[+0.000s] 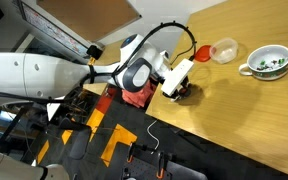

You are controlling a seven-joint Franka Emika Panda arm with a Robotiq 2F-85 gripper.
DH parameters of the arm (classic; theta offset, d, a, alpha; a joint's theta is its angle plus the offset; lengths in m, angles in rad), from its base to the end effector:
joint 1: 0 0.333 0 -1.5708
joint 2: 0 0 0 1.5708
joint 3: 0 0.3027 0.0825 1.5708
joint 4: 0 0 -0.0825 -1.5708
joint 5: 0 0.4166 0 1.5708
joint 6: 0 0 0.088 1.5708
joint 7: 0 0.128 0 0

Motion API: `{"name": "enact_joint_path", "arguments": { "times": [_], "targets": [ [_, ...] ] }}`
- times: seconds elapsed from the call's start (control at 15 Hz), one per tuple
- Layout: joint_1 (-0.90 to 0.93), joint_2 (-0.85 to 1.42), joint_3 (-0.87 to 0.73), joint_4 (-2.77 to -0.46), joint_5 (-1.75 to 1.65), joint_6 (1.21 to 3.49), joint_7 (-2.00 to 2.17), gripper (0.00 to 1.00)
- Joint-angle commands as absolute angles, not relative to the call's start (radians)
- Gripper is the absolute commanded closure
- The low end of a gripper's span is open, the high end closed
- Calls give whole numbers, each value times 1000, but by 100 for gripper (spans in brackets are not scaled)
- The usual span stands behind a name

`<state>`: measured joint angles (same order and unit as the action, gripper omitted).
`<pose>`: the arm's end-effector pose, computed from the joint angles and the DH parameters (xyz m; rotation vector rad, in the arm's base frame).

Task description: Use the broom to sweep the sweets on the table to the right

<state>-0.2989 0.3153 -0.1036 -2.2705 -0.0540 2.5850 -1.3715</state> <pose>0.5054 -0.2178 0.1577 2.7076 1.5144 -0.0727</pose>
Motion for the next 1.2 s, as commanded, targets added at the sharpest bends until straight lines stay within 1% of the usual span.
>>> {"name": "enact_joint_path", "arguments": {
  "times": [0.0, 0.47, 0.87, 1.0, 1.13],
  "targets": [
    [-308, 322, -136, -2258, -108, 2591, -1384, 88],
    [-308, 324, -222, -2253, -249, 2589, -1343, 88],
    [-330, 318, -278, -2252, -305, 2569, -1346, 88],
    [-351, 298, -271, -2261, -277, 2553, -1380, 88],
    [-396, 255, -222, -2286, -170, 2546, -1457, 88]
  ]
}}
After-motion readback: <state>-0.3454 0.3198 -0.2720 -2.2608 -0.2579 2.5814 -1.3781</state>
